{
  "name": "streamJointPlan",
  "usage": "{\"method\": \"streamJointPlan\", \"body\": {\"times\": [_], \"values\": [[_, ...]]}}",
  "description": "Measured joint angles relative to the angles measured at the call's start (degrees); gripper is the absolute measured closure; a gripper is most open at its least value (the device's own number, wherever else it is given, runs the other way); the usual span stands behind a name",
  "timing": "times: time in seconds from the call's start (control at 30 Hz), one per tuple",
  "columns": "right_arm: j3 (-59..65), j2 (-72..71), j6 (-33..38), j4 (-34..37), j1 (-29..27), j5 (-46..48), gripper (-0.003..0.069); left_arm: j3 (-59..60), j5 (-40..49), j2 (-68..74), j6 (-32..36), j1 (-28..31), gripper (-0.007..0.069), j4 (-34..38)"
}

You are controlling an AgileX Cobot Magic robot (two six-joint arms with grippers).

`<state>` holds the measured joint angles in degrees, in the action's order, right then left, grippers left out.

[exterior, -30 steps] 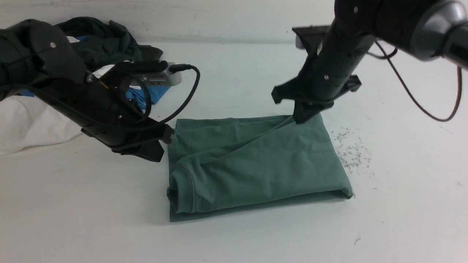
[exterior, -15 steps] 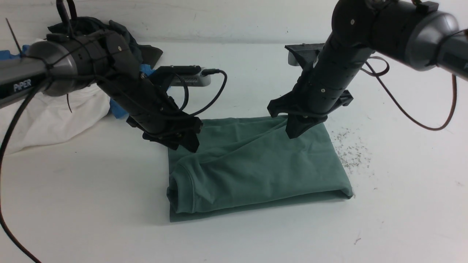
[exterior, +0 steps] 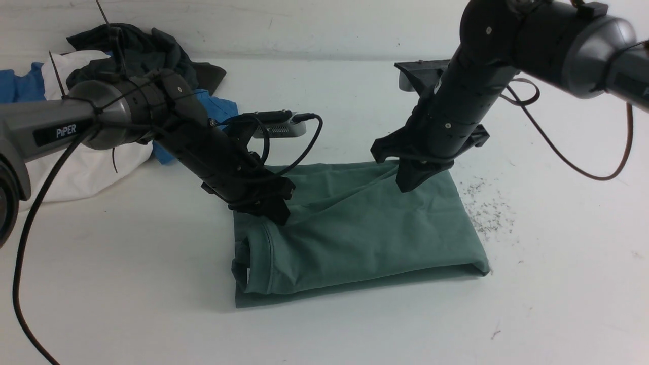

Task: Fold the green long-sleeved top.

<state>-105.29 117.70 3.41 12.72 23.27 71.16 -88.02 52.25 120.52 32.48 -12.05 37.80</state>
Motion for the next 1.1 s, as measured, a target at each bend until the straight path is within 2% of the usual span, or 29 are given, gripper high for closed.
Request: {"method": "streamJointPlan", "body": {"times": [0.13,0.27,0.63,0.9,1.0,1.1], "values": [[0.00,0.10,-0.06,0.00,0.00,-0.05,0.0673,-0.90,1.99,-0.15,0.00,0.06,0.0616,0.10],[0.00,1.83,-0.99,0.00,0.00,-0.18,0.0673,-1.52,5.90,-3.22,0.00,0.81,0.0616,-0.10],[0.00,7.73,-3.41,-0.16,0.00,-0.35,0.0673,-1.82,8.07,-8.91,0.00,4.22,0.0617,-0.92],[0.00,11.44,-5.00,0.20,0.00,-0.95,0.0673,-1.77,8.07,-7.87,-0.59,4.47,0.0617,-5.19],[-0.07,11.83,-5.86,0.47,0.00,-1.07,0.0673,-1.77,8.07,-7.55,-1.96,4.47,0.0617,-6.83],[-0.13,11.96,-6.29,1.15,0.00,-1.26,0.0673,-1.77,7.82,-7.09,-6.08,4.47,0.0617,-10.68]]}}
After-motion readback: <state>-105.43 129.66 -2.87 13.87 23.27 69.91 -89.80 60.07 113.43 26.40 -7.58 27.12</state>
